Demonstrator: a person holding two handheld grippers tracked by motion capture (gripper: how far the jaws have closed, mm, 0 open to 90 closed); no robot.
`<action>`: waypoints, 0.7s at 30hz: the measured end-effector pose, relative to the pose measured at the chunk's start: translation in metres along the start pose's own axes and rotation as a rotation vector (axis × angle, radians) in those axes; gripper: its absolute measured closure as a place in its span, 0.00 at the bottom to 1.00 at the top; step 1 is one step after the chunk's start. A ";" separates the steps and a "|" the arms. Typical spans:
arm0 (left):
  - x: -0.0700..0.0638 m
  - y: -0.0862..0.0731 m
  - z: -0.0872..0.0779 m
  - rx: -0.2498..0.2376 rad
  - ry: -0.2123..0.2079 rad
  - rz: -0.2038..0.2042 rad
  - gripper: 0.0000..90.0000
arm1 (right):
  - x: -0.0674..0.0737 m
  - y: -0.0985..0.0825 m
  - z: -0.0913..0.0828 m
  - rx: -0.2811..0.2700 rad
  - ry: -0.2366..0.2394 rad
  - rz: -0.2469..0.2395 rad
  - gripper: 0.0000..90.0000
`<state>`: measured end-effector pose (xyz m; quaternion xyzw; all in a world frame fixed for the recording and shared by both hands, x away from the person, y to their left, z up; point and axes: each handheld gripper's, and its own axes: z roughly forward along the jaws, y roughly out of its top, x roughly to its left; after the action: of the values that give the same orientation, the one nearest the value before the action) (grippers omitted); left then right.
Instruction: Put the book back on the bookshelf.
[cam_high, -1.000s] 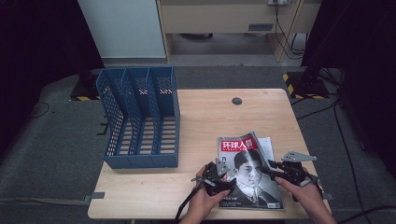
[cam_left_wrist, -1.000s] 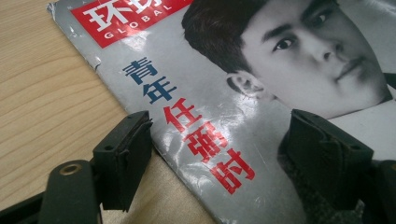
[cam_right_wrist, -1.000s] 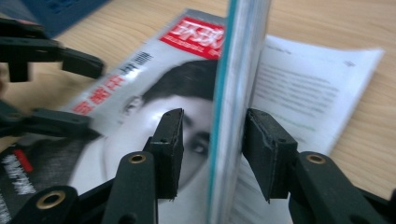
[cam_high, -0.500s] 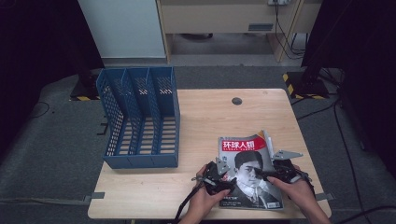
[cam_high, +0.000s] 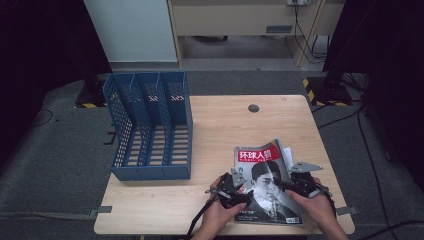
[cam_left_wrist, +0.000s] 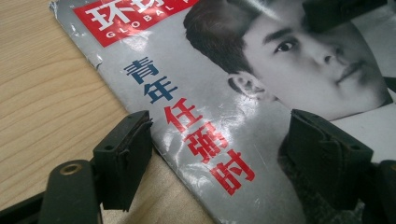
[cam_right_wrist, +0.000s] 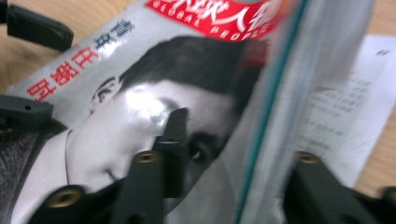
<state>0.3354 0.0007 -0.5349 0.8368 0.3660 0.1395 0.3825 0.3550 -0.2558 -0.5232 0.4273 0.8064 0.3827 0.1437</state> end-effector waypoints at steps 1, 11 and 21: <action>0.000 0.000 0.000 0.003 -0.005 -0.003 0.23 | 0.000 0.001 -0.002 -0.017 0.002 -0.007 0.83; 0.012 -0.001 -0.001 0.013 -0.082 0.015 0.12 | 0.003 0.004 -0.006 -0.081 0.010 -0.039 0.96; 0.020 -0.002 -0.003 0.011 -0.069 -0.006 0.10 | 0.008 0.008 -0.023 -0.186 0.061 -0.097 0.98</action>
<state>0.3470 0.0176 -0.5353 0.8423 0.3558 0.1071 0.3905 0.3419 -0.2579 -0.5007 0.3605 0.7912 0.4614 0.1765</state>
